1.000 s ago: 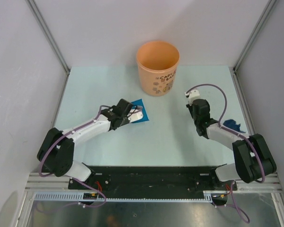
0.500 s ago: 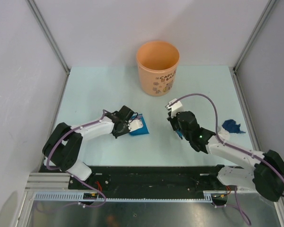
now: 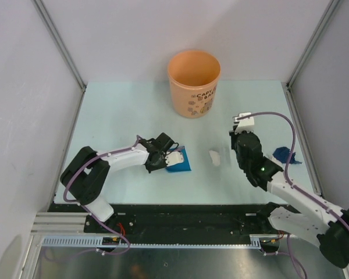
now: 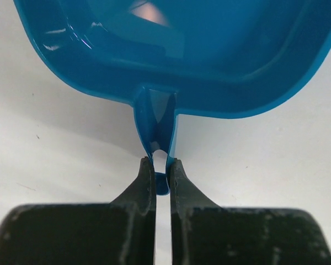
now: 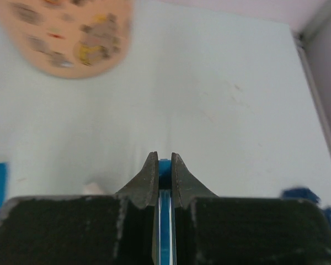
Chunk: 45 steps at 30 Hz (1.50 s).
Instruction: Sweep away the paper scraps from the table
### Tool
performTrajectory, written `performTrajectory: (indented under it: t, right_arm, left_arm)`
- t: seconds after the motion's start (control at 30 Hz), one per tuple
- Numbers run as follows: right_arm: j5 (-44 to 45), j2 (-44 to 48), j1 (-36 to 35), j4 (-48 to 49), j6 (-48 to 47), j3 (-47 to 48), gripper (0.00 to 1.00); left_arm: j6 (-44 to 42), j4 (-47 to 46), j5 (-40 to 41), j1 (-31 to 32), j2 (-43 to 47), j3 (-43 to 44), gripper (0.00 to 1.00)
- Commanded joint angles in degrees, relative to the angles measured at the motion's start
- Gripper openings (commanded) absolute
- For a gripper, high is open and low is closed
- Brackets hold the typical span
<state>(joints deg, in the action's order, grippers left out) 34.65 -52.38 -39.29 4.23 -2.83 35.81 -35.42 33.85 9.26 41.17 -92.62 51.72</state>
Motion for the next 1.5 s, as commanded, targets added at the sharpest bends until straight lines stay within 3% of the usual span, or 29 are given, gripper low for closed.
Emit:
performTrajectory:
  t: [0.0,0.1,0.3,0.43,0.5,0.7,1.17,1.3,1.47]
  right_arm:
    - [3.85,-8.06,5.7,-3.61,6.6,0.31,0.0]
    - [0.07,-13.25,4.93,-1.69,9.5,0.4,0.0]
    - [-5.64,-17.66,-3.33,8.94,15.2,0.66,0.0]
    - [-18.36,-20.03,-6.93,17.8,20.93,2.24,0.0]
    - [-19.45,-20.22,-10.1,20.89,19.98,3.73,0.0]
    - [-10.94,-16.18,-12.92,15.64,15.41,7.08,0.0]
    - [8.41,5.87,-12.22,-1.23,7.05,7.08,0.0]
    - [11.48,11.06,-10.55,-7.29,7.14,6.9,0.0]
    - [13.16,15.19,-8.97,-10.73,7.93,6.38,0.0]
  left_arm:
    - [1.67,1.48,-2.84,1.2,-1.69,3.12,0.0]
    - [1.67,2.01,-3.45,1.37,-2.04,3.47,0.0]
    - [1.67,2.45,-2.4,1.37,-3.27,3.82,0.0]
    - [1.67,2.8,-2.14,1.37,-3.71,4.61,0.0]
    - [1.58,2.89,-2.4,1.37,-3.8,4.96,0.0]
    - [1.76,2.81,-3.98,1.28,-3.01,4.97,0.0]
    - [1.84,7.37,-23.39,-2.05,2.7,7.07,0.0]
    - [2.63,10.09,-29.63,-4.07,4.2,11.37,0.0]
    - [3.51,14.74,-31.23,-5.39,4.11,19.18,0.0]
